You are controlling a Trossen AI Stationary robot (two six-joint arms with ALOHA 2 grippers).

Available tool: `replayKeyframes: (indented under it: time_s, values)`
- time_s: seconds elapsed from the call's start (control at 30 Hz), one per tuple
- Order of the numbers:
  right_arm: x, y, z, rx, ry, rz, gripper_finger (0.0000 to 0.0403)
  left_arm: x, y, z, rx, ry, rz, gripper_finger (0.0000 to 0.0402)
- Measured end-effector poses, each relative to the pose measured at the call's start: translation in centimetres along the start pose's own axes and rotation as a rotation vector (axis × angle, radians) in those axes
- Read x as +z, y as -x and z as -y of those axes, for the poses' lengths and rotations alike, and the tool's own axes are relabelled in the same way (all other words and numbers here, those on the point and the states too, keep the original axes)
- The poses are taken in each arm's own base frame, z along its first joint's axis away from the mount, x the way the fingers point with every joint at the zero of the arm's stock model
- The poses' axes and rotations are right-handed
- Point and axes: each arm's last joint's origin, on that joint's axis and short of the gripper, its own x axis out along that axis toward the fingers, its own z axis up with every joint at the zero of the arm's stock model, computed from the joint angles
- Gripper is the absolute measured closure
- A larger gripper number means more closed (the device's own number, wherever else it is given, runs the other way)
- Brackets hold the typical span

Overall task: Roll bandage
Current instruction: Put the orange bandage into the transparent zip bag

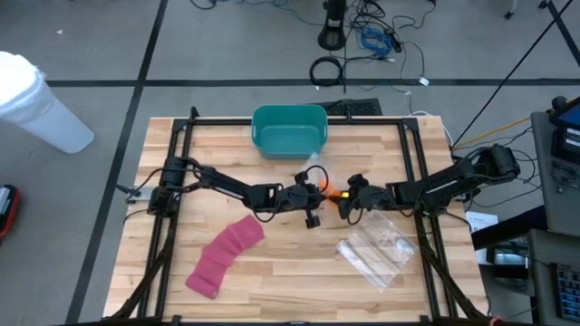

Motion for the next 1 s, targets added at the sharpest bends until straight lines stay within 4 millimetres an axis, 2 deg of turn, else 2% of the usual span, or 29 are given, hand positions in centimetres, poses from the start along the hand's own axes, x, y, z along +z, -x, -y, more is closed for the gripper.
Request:
replayKeyframes:
  time_s: [0.13,0.33,0.43,0.57,0.77,1.0]
  values:
    - [-0.4,0.0,0.2,0.036,-0.013,-0.107,0.0266,-0.1,0.0,0.1,-0.004,-0.004,-0.008,0.0401]
    - [-0.7,0.0,0.6,0.006,-0.043,-0.161,0.0287,-0.1,0.0,0.0,0.007,-0.003,-0.007,0.0401]
    - [-0.6,0.0,0.5,0.015,-0.049,-0.147,0.0294,-0.1,0.0,0.0,0.009,-0.003,-0.007,0.0401]
    - [0.0,-0.2,0.6,-0.031,-0.062,-0.045,0.0289,0.0,0.0,0.1,0.007,-0.004,-0.004,0.0401]
    - [0.1,-0.2,0.7,-0.026,-0.068,-0.044,0.0254,-0.1,0.0,0.1,0.002,-0.005,-0.009,0.0401]
    - [0.4,0.0,0.0,0.082,-0.158,-0.098,0.0183,-0.3,0.0,0.1,-0.003,-0.012,-0.03,0.0401]
